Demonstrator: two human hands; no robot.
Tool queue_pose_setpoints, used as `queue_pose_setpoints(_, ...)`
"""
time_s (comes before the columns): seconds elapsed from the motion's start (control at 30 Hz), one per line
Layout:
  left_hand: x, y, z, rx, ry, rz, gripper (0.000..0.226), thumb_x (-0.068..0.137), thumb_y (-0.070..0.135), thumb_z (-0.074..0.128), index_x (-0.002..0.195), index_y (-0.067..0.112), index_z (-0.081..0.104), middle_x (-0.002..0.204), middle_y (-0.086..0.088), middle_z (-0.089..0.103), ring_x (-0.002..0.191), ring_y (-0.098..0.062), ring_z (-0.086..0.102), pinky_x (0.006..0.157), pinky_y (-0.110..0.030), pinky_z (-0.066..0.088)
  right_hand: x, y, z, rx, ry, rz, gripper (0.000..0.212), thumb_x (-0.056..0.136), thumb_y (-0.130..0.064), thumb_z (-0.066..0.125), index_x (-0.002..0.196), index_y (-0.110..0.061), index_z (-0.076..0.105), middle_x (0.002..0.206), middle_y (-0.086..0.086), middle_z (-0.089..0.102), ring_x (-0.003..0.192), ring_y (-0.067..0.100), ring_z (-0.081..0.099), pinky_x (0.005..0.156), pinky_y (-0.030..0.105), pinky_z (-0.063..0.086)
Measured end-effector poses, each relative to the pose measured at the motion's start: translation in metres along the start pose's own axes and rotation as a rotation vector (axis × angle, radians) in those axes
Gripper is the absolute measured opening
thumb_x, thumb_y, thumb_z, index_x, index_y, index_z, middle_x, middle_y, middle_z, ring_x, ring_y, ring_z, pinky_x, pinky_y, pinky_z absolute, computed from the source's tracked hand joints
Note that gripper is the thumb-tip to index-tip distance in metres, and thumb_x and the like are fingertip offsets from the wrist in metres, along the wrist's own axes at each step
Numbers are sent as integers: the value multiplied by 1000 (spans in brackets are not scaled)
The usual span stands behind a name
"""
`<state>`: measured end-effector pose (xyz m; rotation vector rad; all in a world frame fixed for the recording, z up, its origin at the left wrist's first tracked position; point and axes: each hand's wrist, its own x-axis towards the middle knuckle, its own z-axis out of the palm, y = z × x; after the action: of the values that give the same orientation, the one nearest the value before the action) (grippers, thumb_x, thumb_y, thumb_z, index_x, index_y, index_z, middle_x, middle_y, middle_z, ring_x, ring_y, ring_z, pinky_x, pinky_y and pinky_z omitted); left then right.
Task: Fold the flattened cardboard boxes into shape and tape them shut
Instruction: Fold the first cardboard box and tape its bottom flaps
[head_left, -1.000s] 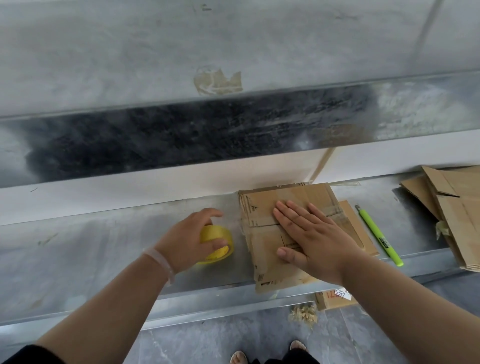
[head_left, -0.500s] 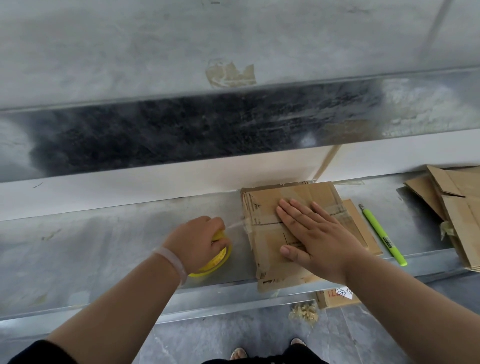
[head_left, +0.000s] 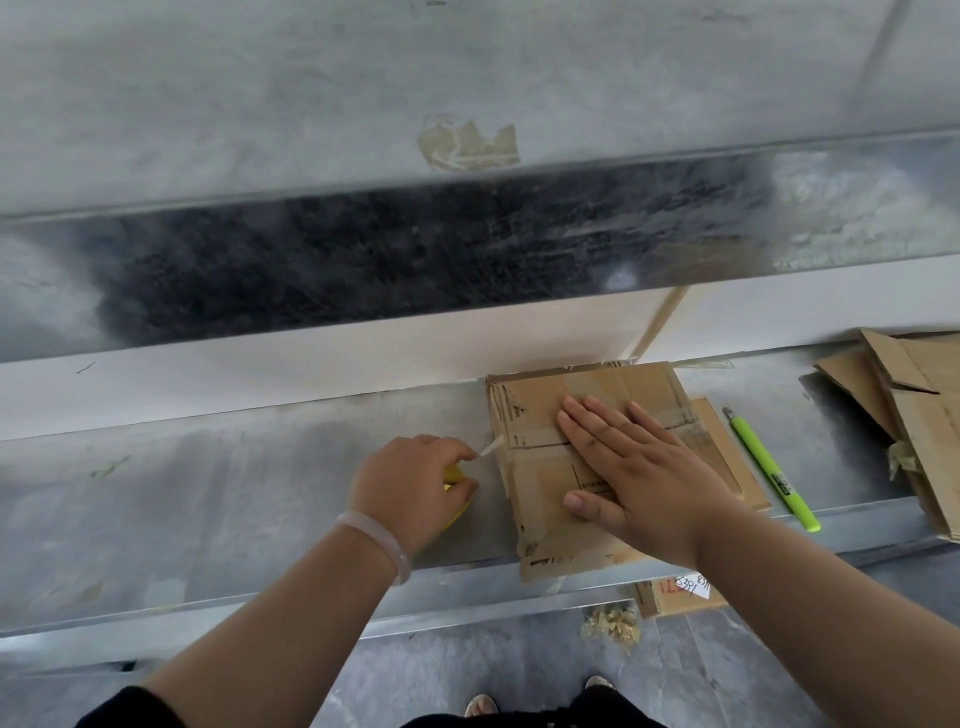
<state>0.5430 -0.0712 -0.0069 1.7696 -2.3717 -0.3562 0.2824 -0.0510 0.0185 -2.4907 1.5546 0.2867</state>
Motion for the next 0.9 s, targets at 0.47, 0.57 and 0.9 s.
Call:
queue_pose_setpoints(0.47, 14, 37, -3, 256, -103, -44, 35, 93, 50, 39, 85, 35, 70, 78, 15, 59, 76, -11, 53, 72, -32, 37, -2, 5, 9, 26, 125, -33, 92, 79, -80, -18, 154, -29, -11, 161, -12, -15, 147, 4, -20, 120, 34, -13)
queue_pose_setpoints(0.57, 16, 42, -6, 257, -75, -39, 35, 93, 47, 38, 75, 32, 65, 71, 14, 55, 70, -7, 49, 69, -30, 33, -8, 8, 9, 86, 277, -37, 83, 91, -72, -4, 157, -25, 11, 163, -9, 9, 150, 7, -1, 122, 33, -7)
queue_pose_setpoints(0.9, 14, 37, -3, 281, -40, -3, 30, 93, 48, 41, 79, 40, 66, 69, 20, 56, 64, 1, 47, 60, -23, 33, -49, 106, 47, 565, 434, 1001, 39, 102, -25, 41, 139, -18, 49, 139, 6, 50, 127, 23, 42, 108, 38, 33)
